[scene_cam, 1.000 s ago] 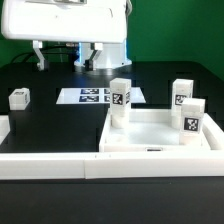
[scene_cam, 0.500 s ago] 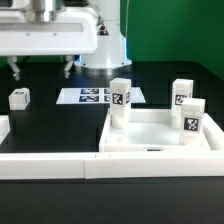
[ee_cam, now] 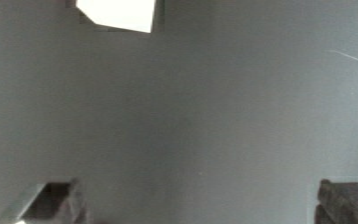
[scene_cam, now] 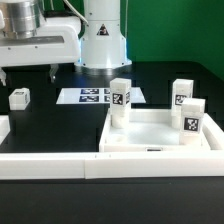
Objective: Assemble square table
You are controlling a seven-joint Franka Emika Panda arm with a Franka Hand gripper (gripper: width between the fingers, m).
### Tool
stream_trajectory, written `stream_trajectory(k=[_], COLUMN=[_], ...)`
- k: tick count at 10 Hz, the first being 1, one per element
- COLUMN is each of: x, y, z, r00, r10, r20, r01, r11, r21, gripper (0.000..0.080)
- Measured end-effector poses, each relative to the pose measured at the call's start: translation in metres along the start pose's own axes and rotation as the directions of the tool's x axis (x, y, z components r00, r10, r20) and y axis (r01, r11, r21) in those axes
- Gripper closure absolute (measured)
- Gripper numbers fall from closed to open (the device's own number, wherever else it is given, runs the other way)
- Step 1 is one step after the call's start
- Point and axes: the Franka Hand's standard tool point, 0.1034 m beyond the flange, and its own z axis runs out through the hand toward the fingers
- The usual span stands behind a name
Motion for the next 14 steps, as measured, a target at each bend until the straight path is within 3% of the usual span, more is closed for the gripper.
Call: stream_trajectory(k=[1, 2, 3, 4, 5, 6, 9, 10, 11, 14], x=[-0.004, -0.017, -0.044, -0.054, -0.063, -0.065, -0.061, -0.061, -0.062, -0.058], y=[-0.002, 0.01, 0.039, 0.062, 0.069, 0.066, 0.068, 0.062, 0.059, 0.047], z=[0.003, 0.012, 0.022, 0.029, 0.038, 0.044, 0.048, 0.055, 0.06, 0.062], r00=[0.997, 0.986, 0.951, 0.932, 0.888, 0.841, 0.838, 0.825, 0.816, 0.811], r10=[0.008, 0.034, 0.077, 0.068, 0.098, 0.139, 0.145, 0.167, 0.164, 0.157], r20=[0.083, 0.164, 0.299, 0.355, 0.449, 0.522, 0.525, 0.54, 0.554, 0.563], r01=[-0.009, -0.036, -0.087, -0.087, -0.139, -0.198, -0.197, -0.219, -0.222, -0.214], r11=[1.0, 0.999, 0.996, 0.995, 0.989, 0.979, 0.979, 0.975, 0.974, 0.976], r21=[0.012, 0.013, 0.019, 0.038, 0.059, 0.057, 0.045, 0.034, 0.038, 0.037], gripper=[0.0151, 0.0151, 0.0151, 0.0151, 0.0151, 0.0151, 0.0151, 0.0151, 0.0151, 0.0151])
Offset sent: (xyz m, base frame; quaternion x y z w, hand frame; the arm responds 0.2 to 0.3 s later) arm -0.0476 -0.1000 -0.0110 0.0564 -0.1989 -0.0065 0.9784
